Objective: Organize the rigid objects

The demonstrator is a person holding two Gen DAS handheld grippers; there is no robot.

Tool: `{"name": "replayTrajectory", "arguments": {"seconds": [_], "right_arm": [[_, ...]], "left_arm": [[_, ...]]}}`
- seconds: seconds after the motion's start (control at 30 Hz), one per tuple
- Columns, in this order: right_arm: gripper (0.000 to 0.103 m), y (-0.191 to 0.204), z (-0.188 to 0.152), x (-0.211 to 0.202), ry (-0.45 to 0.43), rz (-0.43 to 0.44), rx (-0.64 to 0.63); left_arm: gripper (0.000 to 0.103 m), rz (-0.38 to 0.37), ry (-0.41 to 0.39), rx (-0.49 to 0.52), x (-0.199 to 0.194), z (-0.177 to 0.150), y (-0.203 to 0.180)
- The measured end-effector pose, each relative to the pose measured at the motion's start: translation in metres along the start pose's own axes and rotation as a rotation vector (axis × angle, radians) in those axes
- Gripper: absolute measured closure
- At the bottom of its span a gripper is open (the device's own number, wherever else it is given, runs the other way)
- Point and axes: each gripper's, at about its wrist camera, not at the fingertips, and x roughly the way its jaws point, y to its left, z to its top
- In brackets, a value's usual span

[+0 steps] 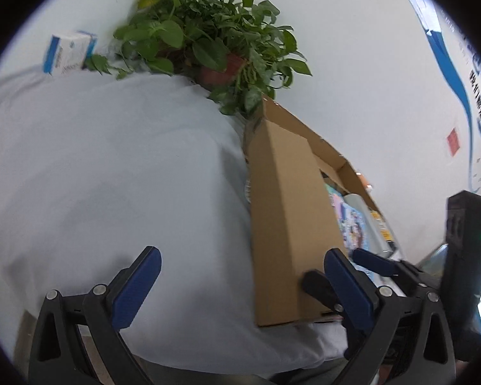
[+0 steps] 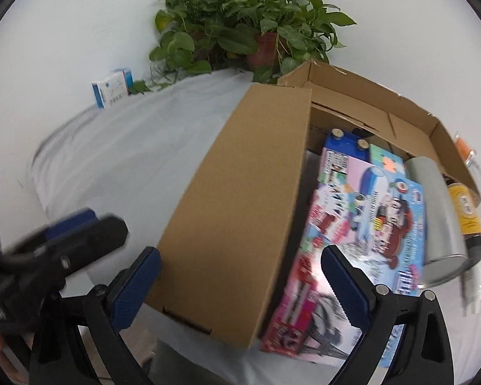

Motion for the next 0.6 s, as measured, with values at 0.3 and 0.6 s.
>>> {"name": "replayTrajectory", "arguments": {"seconds": [0.3,0.6], "right_arm": [[0.041,-0.021,0.001,-0.004,-0.028,0.07,0.013],[0.007,-0.002,-0.004,0.002,-0.059,-0.001,-0.07]], "left_arm": [[0.003,-0.253,0.099,-0.118,0.023,0.007,0.014],[0.003,-0.224,0.106,-0.11,0.022,0.019,0.01]]}}
